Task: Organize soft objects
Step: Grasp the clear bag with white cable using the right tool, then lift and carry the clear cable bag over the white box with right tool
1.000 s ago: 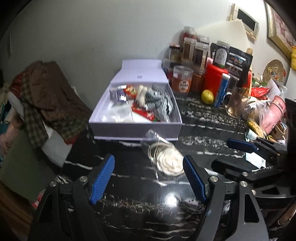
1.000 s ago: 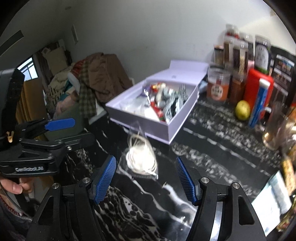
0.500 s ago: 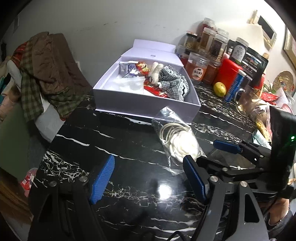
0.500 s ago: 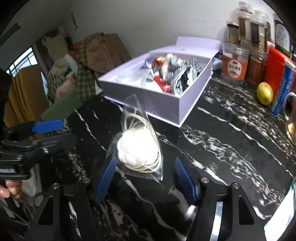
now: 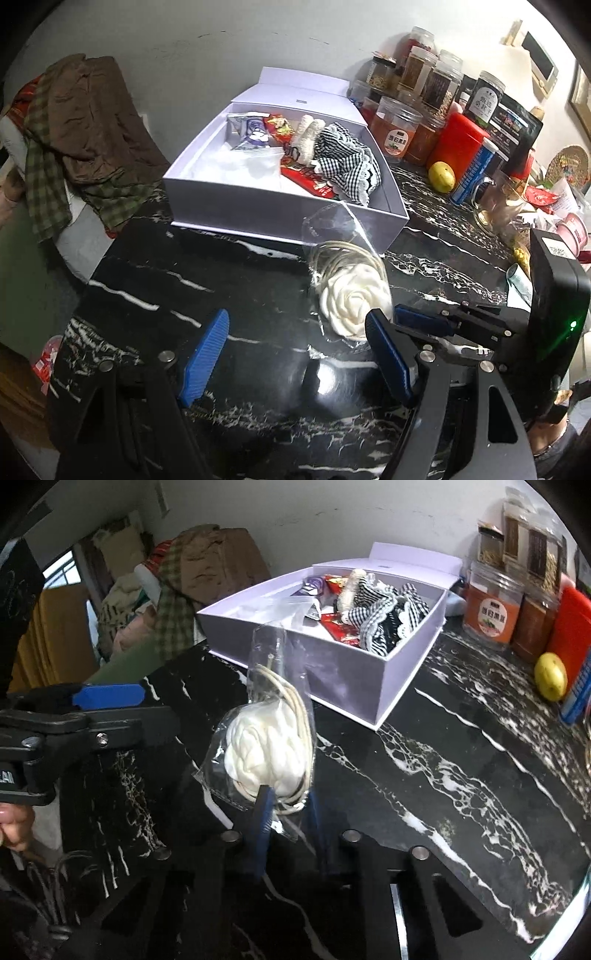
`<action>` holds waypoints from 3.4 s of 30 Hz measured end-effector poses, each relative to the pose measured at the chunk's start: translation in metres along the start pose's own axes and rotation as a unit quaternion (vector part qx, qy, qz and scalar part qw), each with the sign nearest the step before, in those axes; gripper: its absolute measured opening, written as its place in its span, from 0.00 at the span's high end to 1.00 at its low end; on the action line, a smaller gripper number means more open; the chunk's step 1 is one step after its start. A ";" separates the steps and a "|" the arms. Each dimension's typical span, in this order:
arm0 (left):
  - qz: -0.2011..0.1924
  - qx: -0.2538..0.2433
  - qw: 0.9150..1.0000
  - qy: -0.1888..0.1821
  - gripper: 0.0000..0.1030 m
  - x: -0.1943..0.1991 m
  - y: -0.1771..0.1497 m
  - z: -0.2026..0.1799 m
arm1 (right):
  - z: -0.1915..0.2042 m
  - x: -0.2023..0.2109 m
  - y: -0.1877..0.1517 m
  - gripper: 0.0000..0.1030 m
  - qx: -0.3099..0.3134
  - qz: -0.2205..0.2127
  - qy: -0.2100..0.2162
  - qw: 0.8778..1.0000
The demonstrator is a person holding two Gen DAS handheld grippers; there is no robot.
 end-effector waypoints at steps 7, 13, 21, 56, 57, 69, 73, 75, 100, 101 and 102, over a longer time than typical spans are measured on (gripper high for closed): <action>0.025 -0.024 0.999 -0.042 0.26 -0.023 0.002 -0.018 | -0.003 0.004 -0.001 0.91 -0.024 0.001 0.040 0.999; 0.050 -0.037 0.997 -0.051 0.26 -0.048 0.008 -0.019 | -0.008 0.006 -0.001 0.91 -0.025 0.002 0.039 0.999; 0.079 -0.043 0.990 -0.109 0.52 -0.064 -0.001 -0.033 | -0.011 0.004 -0.001 0.91 -0.023 0.006 0.040 0.999; -0.081 -0.133 0.983 -0.098 0.63 0.061 0.031 -0.109 | -0.010 0.135 0.024 0.91 -0.001 -0.128 -0.017 0.992; -0.086 -0.136 0.982 -0.099 0.63 0.064 0.033 -0.112 | -0.012 0.138 0.026 0.91 -0.001 -0.132 -0.019 0.991; -0.128 -0.161 0.972 -0.116 0.63 0.085 0.064 -0.141 | -0.031 0.173 0.053 0.91 0.003 -0.173 -0.048 0.984; -0.138 -0.170 0.969 -0.118 0.63 0.087 0.082 -0.145 | -0.040 0.175 0.069 0.91 0.003 -0.184 -0.056 0.981; -0.143 -0.174 0.967 -0.118 0.63 0.086 0.091 -0.146 | -0.044 0.173 0.078 0.91 0.005 -0.187 -0.057 0.981; -0.174 -0.166 0.968 -0.065 0.63 0.054 0.208 -0.080 | -0.052 0.105 0.197 0.91 0.053 -0.219 -0.043 0.973; -0.173 -0.165 0.969 -0.062 0.63 0.051 0.210 -0.076 | -0.051 0.099 0.200 0.91 0.053 -0.216 -0.040 0.974; -0.171 -0.164 0.970 -0.059 0.63 0.048 0.212 -0.072 | -0.050 0.093 0.203 0.91 0.055 -0.214 -0.037 0.975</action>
Point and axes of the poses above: each gripper's, at about its wrist camera, not at the fingertips, and x roughly against the way its jaws point, z to its left, y to its top, the point moved 10 cm from there along -x, roughly the way its jaws point, and after that the axes turned 9 degrees about -y, right-handed, at the moved point
